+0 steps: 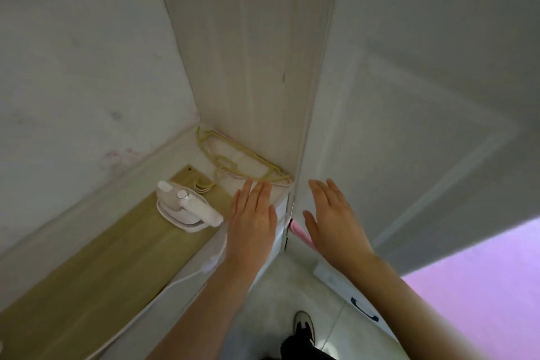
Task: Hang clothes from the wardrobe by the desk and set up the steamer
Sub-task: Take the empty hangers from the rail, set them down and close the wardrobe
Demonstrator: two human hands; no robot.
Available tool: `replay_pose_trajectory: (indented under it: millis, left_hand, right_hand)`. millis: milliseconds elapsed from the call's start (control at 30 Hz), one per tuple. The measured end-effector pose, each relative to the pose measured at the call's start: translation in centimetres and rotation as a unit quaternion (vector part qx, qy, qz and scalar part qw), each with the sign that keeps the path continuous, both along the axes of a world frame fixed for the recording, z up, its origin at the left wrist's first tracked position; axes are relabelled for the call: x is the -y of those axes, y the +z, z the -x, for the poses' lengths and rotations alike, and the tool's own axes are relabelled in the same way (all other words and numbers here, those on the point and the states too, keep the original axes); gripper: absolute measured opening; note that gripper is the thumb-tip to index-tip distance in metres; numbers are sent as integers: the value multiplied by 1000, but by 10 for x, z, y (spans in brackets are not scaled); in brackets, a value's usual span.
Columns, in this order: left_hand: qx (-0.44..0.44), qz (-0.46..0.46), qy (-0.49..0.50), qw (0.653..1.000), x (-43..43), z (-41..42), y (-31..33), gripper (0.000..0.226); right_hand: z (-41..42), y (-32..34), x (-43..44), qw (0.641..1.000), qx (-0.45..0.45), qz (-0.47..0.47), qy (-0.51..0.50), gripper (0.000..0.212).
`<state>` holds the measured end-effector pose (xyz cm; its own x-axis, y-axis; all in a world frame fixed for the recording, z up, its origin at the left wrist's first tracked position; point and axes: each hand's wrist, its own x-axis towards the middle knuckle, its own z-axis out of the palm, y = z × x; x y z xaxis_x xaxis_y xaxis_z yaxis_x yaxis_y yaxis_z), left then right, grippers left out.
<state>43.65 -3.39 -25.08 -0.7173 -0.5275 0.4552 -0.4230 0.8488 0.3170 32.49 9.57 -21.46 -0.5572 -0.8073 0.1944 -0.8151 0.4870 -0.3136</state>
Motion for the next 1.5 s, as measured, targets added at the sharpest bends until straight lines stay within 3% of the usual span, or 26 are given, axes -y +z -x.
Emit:
replay_pose_trajectory:
  millis: [367, 767, 1000, 1267, 1500]
  left_hand:
    - [-99, -45, -105, 988, -112, 48, 37, 38]
    - [-135, -69, -112, 982, -214, 94, 57, 36]
    - [-152, -27, -163, 975, -212, 118, 73, 38]
    - [-200, 47, -203, 957, -186, 164, 95, 55]
    - [-175, 115, -230, 950, -164, 195, 86, 61]
  right_hand:
    - [10, 42, -125, 993, -6, 88, -77, 48]
    - [49, 75, -236, 980, 58, 186, -47, 33]
    - [70, 85, -239, 940, 103, 303, -116, 29]
    - [88, 89, -213, 917, 159, 310, -197, 46]
    - [92, 89, -191, 873, 226, 384, -201, 30]
